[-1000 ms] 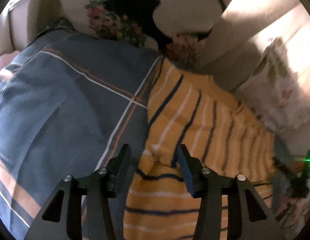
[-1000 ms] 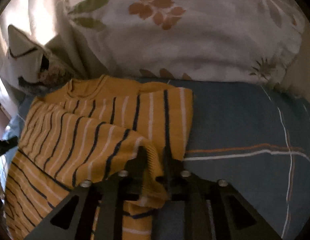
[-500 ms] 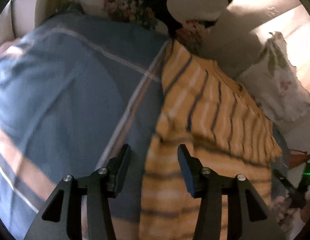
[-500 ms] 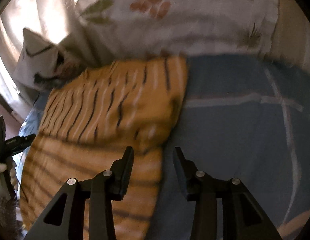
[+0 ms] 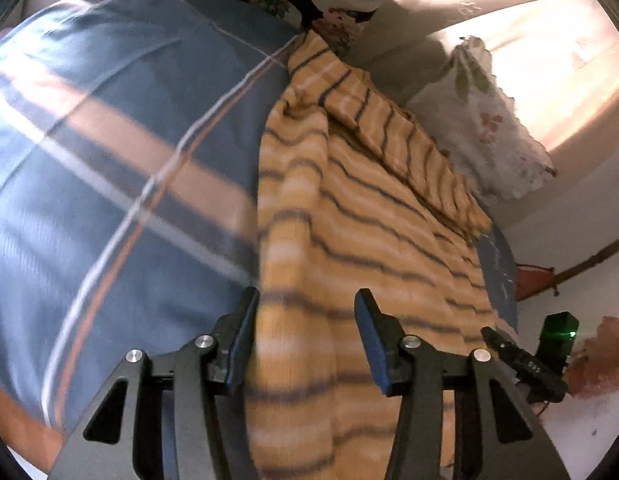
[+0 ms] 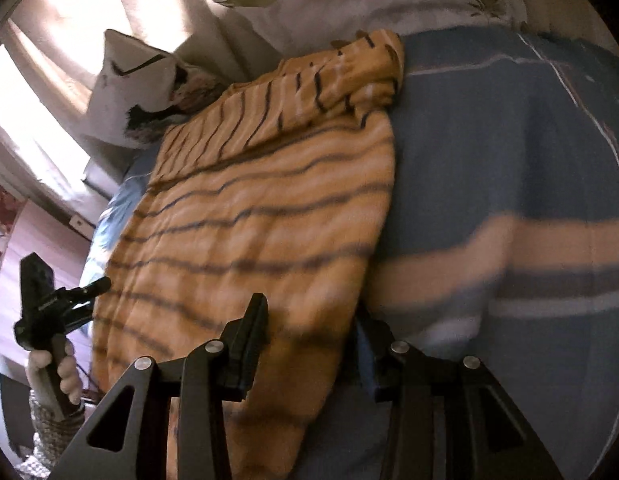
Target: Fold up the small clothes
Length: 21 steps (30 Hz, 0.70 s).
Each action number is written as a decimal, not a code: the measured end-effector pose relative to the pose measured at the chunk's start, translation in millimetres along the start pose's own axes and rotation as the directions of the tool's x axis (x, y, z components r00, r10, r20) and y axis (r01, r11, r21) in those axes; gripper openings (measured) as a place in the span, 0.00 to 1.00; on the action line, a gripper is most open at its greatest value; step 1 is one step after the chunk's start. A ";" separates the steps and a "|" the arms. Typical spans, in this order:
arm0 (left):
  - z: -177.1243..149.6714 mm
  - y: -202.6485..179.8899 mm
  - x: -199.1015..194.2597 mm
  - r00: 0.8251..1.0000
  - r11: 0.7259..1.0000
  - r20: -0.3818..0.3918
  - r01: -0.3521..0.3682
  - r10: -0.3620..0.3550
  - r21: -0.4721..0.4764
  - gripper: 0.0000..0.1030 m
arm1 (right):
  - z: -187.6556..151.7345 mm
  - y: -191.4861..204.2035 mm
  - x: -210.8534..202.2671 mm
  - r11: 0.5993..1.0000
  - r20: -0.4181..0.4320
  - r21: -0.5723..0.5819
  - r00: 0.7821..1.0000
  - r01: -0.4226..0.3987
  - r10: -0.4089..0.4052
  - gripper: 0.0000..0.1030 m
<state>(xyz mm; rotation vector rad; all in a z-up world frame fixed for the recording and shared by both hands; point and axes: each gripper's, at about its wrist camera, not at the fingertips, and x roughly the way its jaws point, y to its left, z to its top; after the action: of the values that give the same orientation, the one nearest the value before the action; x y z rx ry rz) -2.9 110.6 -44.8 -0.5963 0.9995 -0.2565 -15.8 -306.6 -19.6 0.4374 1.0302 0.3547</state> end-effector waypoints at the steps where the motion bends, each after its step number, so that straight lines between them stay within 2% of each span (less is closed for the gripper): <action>1: -6.3 -0.4 -2.2 1.000 1.000 0.002 0.011 -0.011 0.002 0.46 | -7.6 0.9 -3.3 1.000 -0.001 0.006 1.000 -0.019 0.019 0.43; 5: -31.6 0.2 -11.2 0.998 0.999 0.022 0.053 -0.053 0.003 0.46 | -42.7 8.9 -15.1 0.995 0.004 0.016 0.995 -0.097 0.097 0.43; 10: -59.9 4.0 -25.7 0.993 0.994 0.050 0.109 -0.107 -0.023 0.46 | -75.5 16.8 -29.3 0.988 0.026 0.008 0.988 -0.152 0.152 0.43; 13: -74.5 2.4 -27.3 0.991 0.992 0.045 0.126 -0.126 -0.016 0.46 | -87.6 20.2 -31.5 0.984 0.022 0.004 0.984 -0.176 0.175 0.43; 17: -88.5 7.7 -15.1 0.986 0.985 0.003 0.168 -0.168 -0.040 0.46 | -99.7 20.5 -27.0 0.980 0.017 0.022 0.980 -0.196 0.196 0.43; 21: -93.6 7.1 -9.1 0.980 0.979 0.002 0.198 -0.198 -0.057 0.51 | -99.8 19.6 -23.8 0.972 0.030 0.060 0.974 -0.225 0.224 0.45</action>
<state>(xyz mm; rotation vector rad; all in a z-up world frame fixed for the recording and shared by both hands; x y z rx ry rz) -87.4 87.7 -79.8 -0.7489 0.9538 -0.4065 -116.2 -283.1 -36.2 0.6163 0.9737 0.5189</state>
